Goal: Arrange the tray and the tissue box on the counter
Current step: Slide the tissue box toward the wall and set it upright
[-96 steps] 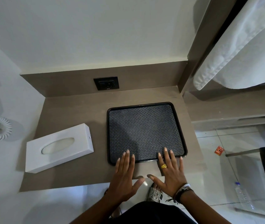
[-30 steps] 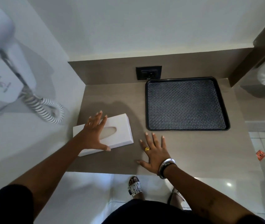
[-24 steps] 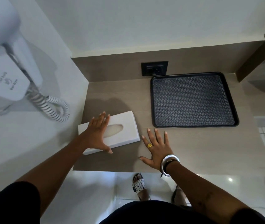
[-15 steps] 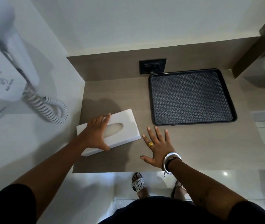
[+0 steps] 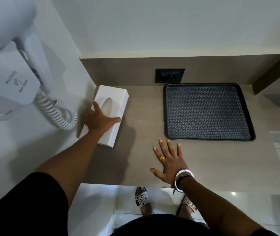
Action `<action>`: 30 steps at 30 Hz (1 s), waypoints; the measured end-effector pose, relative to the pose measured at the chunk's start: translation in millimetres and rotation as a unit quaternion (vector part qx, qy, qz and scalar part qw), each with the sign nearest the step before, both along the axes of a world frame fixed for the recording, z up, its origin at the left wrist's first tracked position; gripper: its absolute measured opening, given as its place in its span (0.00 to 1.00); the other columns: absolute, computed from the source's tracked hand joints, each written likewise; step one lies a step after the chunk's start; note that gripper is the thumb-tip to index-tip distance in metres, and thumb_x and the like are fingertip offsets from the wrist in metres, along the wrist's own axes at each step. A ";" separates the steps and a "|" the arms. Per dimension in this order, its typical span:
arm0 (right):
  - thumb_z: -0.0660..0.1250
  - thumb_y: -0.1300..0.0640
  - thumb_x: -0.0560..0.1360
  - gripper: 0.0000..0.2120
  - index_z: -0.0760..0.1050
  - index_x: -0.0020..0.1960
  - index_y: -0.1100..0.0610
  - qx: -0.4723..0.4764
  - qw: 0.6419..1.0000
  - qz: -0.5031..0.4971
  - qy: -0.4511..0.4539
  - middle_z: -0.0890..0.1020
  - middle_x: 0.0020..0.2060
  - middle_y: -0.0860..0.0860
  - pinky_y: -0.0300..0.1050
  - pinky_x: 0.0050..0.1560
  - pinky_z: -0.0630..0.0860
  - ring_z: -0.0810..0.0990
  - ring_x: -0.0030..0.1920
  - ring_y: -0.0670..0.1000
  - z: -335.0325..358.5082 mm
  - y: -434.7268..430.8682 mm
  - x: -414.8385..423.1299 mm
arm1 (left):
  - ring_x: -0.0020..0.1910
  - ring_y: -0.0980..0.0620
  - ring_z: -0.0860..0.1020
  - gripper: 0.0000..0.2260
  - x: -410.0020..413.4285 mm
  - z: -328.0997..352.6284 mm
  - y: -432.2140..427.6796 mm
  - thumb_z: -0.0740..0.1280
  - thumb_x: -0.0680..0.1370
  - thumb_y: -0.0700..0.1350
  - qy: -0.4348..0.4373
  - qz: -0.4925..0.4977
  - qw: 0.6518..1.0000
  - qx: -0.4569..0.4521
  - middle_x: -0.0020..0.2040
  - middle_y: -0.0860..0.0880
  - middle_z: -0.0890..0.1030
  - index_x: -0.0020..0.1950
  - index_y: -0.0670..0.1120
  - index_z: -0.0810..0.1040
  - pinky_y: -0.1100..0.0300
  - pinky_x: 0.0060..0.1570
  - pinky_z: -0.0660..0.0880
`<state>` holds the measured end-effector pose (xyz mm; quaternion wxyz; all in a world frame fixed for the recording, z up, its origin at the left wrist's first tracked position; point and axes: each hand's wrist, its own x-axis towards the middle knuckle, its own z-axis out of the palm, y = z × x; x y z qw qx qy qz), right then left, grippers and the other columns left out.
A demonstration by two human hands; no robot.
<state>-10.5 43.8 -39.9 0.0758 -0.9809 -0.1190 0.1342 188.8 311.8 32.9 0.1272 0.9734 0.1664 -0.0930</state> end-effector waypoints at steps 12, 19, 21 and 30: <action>0.55 0.29 0.71 0.41 0.54 0.77 0.48 -0.002 1.000 0.004 -0.008 0.54 0.79 0.55 0.70 0.72 0.46 0.51 0.77 0.63 -9.7 -1.9 2.1 | 0.71 0.34 0.64 0.58 33.3 -14.1 -6.5 0.76 0.57 0.70 -0.014 0.088 0.996 -0.005 0.72 0.34 0.65 0.79 0.48 0.55 0.39 0.72 0.60; 0.55 0.29 0.71 0.40 0.56 0.77 0.49 -0.004 1.000 0.005 0.000 0.56 0.78 0.56 0.70 0.71 0.46 0.51 0.77 0.63 -8.8 -2.2 3.8 | 0.76 0.33 0.59 0.53 26.6 -16.2 -9.7 0.72 0.65 0.70 -0.045 0.060 0.997 -0.008 0.77 0.33 0.60 0.80 0.44 0.55 0.37 0.76 0.55; 0.56 0.29 0.71 0.40 0.56 0.77 0.49 -0.004 1.000 0.006 0.001 0.56 0.78 0.56 0.70 0.71 0.47 0.51 0.77 0.63 -8.9 -2.1 3.8 | 0.79 0.33 0.54 0.49 13.6 -16.9 -15.1 0.67 0.70 0.70 -0.081 0.018 0.996 -0.015 0.80 0.34 0.55 0.81 0.43 0.55 0.36 0.77 0.50; 0.55 0.30 0.71 0.40 0.57 0.77 0.50 -0.009 1.000 0.011 0.007 0.55 0.78 0.56 0.70 0.71 0.45 0.51 0.77 0.63 -5.9 -3.4 3.9 | 0.82 0.39 0.52 0.46 -47.3 -27.1 13.5 0.53 0.73 0.74 -0.137 -0.288 0.941 0.114 0.82 0.39 0.52 0.82 0.44 0.54 0.43 0.79 0.47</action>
